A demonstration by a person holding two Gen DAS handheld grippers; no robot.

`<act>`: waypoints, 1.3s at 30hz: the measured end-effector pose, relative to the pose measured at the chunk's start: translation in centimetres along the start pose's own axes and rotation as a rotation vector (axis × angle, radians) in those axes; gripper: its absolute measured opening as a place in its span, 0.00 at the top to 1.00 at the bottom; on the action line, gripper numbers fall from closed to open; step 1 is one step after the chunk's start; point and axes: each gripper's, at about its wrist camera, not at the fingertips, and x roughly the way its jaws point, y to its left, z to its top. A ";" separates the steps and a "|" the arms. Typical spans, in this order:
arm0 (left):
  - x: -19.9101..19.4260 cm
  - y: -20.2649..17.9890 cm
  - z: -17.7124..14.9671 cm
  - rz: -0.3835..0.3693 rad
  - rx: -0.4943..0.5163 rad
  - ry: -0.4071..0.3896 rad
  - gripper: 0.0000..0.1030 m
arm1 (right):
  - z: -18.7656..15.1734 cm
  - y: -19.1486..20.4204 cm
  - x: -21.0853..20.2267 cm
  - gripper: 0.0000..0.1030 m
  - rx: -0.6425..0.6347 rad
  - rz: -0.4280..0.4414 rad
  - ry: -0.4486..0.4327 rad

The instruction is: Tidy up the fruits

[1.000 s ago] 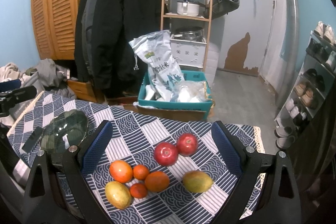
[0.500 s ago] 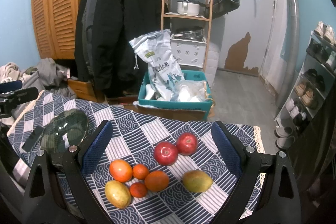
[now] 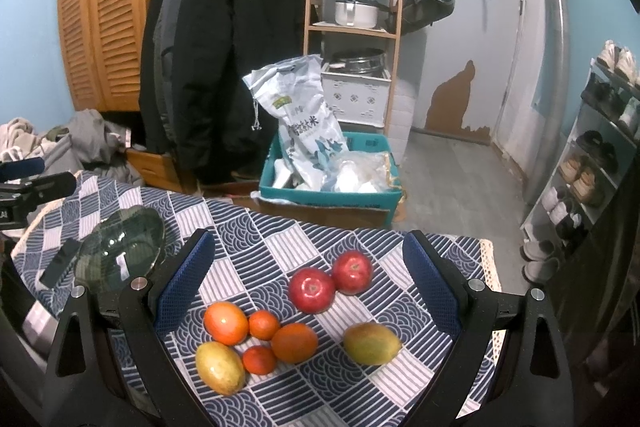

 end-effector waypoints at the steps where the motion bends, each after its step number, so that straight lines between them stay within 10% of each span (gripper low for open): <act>1: 0.0 -0.1 0.1 0.000 0.001 0.002 0.01 | 0.0 -0.1 0.0 0.09 -0.001 0.000 0.000; 17: 3.3 -1.4 -0.7 -0.003 0.041 0.100 0.01 | -1.0 -1.7 1.5 0.09 0.025 -0.026 0.075; 39: 14.2 -7.1 -5.1 -0.046 0.151 0.378 0.01 | -7.5 -6.8 10.4 0.09 0.051 -0.072 0.410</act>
